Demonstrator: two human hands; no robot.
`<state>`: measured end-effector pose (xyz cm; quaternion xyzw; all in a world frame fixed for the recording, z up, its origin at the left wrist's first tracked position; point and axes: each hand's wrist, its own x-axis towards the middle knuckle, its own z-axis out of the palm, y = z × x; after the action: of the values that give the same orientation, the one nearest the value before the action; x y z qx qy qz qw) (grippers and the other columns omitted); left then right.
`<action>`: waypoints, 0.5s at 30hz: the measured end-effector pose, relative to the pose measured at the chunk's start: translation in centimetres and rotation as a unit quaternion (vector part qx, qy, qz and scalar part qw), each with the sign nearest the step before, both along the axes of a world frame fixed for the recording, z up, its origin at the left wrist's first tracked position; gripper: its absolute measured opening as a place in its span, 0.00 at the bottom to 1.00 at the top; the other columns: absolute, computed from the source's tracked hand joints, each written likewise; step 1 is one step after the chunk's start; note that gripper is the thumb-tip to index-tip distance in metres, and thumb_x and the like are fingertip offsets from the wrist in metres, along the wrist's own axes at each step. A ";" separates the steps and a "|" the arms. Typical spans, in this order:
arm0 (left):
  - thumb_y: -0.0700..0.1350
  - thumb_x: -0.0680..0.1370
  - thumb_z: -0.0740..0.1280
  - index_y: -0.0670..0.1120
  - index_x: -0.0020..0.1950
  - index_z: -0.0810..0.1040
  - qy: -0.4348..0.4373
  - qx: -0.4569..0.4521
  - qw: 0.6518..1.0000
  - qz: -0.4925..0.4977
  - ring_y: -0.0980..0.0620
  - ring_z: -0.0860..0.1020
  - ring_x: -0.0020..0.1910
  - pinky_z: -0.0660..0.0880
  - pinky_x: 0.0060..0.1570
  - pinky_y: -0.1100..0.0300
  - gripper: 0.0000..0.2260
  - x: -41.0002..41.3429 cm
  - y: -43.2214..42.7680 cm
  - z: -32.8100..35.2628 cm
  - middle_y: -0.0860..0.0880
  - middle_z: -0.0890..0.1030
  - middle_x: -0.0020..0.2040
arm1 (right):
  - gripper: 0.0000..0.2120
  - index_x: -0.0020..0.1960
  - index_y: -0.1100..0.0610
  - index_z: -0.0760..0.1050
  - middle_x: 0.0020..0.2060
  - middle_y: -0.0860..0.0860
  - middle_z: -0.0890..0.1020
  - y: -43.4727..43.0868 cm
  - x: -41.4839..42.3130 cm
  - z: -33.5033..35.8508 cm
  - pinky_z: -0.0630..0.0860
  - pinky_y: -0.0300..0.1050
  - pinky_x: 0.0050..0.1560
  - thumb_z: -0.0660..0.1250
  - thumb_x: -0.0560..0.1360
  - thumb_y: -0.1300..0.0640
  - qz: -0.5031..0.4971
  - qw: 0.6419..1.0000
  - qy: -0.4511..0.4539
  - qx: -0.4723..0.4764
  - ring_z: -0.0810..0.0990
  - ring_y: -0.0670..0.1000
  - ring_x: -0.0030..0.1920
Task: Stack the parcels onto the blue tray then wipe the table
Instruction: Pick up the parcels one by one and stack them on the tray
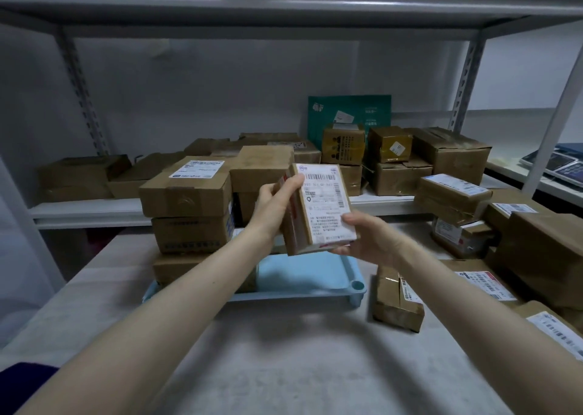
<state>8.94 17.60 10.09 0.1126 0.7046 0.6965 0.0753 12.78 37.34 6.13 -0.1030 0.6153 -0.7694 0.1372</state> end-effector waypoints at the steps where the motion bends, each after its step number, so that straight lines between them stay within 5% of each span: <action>1: 0.70 0.59 0.73 0.46 0.72 0.65 0.004 0.004 1.000 0.000 0.48 0.79 0.57 0.75 0.56 0.49 0.48 0.5 -0.3 0.9 0.46 0.79 0.61 | 0.41 0.63 0.59 0.72 0.54 0.55 0.82 -0.3 -0.3 0.6 0.80 0.47 0.55 0.82 0.56 0.46 -0.010 1.000 0.008 -0.011 0.81 0.52 0.53; 6: 0.52 0.69 0.76 0.52 0.76 0.50 0.018 -0.066 0.998 -0.013 0.47 0.77 0.58 0.78 0.45 0.54 0.45 0.3 -1.8 3.4 0.46 0.73 0.66 | 0.41 0.66 0.56 0.73 0.56 0.55 0.82 -2.5 -1.4 2.9 0.78 0.41 0.48 0.79 0.57 0.41 -0.058 0.996 0.036 -0.053 0.80 0.51 0.53; 15: 0.51 0.69 0.77 0.52 0.74 0.50 0.051 0.024 0.995 0.083 0.46 0.76 0.61 0.78 0.55 0.45 0.44 -0.4 -4.2 7.2 0.47 0.73 0.65 | 0.29 0.65 0.58 0.72 0.56 0.58 0.81 -6.3 -1.9 7.1 0.78 0.51 0.59 0.69 0.70 0.41 -0.095 0.993 0.021 -0.068 0.82 0.57 0.57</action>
<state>8.53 13.38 17.26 0.0908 0.6974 0.7106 -0.0212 10.89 31.03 13.21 -0.0692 0.5709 -0.8169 0.0435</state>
